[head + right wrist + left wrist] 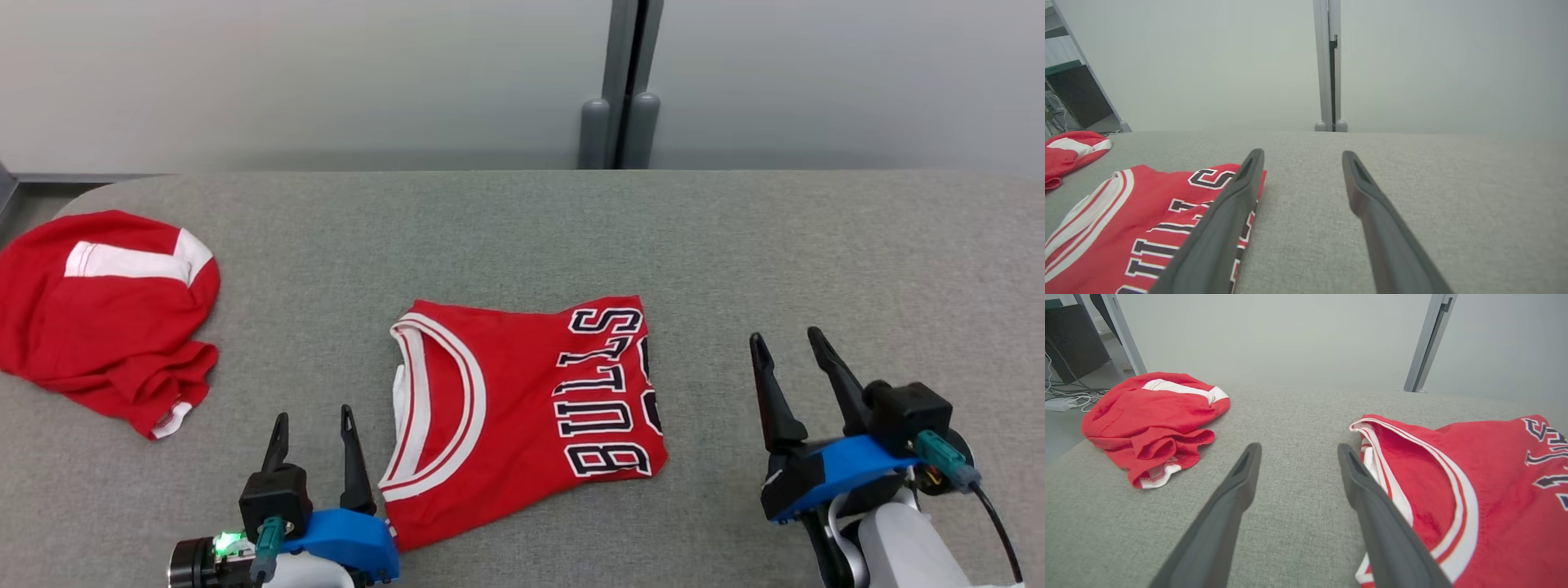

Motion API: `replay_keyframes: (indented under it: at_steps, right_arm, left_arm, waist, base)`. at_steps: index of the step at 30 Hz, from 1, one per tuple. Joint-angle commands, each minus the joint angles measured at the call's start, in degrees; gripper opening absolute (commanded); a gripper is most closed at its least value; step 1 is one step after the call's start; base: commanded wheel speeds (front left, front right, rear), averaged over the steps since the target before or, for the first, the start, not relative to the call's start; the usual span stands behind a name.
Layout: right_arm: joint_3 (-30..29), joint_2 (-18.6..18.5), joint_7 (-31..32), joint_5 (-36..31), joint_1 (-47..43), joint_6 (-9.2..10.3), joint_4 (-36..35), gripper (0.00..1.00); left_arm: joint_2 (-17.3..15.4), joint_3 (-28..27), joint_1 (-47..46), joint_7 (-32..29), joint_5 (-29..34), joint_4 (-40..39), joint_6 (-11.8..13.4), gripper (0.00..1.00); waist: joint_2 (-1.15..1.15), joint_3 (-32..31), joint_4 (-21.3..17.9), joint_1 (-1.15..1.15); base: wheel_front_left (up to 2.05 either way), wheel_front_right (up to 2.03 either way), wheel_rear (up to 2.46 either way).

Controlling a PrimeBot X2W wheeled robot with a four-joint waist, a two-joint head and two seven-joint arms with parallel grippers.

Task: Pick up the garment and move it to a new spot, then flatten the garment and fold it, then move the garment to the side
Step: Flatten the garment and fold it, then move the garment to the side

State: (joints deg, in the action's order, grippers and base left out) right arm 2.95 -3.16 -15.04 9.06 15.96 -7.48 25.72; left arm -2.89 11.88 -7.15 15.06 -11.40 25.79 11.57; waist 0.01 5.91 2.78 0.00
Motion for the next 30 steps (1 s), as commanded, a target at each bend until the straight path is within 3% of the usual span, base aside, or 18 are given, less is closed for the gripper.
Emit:
replay_keyframes:
  at_steps: [1, 15, 22, 30]
  right_arm:
    - [-0.61, 0.30, -0.18, 0.18, -1.71, -0.02, 0.07, 1.00]
    - [0.13, 0.22, -0.18, 2.64, -8.49, -0.02, 3.68, 1.00]
    - [3.39, 0.22, -0.18, 5.68, -6.24, -0.02, 6.28, 1.00]
    - [8.69, 0.15, -0.18, 9.84, 2.89, -0.02, 15.32, 1.00]
  left_arm:
    - [0.00, -0.36, 0.52, 0.15, 0.96, -0.05, 0.07, 1.00]
    - [-0.02, -2.31, 4.99, 0.15, 3.94, 0.50, -0.83, 1.00]
    - [-0.01, -0.82, 3.42, 0.15, 3.80, -0.33, -1.32, 1.00]
    - [-0.05, 1.77, 1.70, 0.15, 3.45, -0.13, -1.76, 1.00]
  waist:
    - [-0.01, -1.32, -1.63, 0.00]
    - [-0.01, -5.27, -4.54, 0.00]
    - [-0.01, -2.52, -2.11, 0.00]
    - [-0.01, 0.63, 4.40, 0.00]
  base:
    - [0.00, 0.00, 0.00]
    - [0.00, 0.00, 0.00]
    - [0.00, 0.00, 0.00]
    - [0.00, 0.00, 0.00]
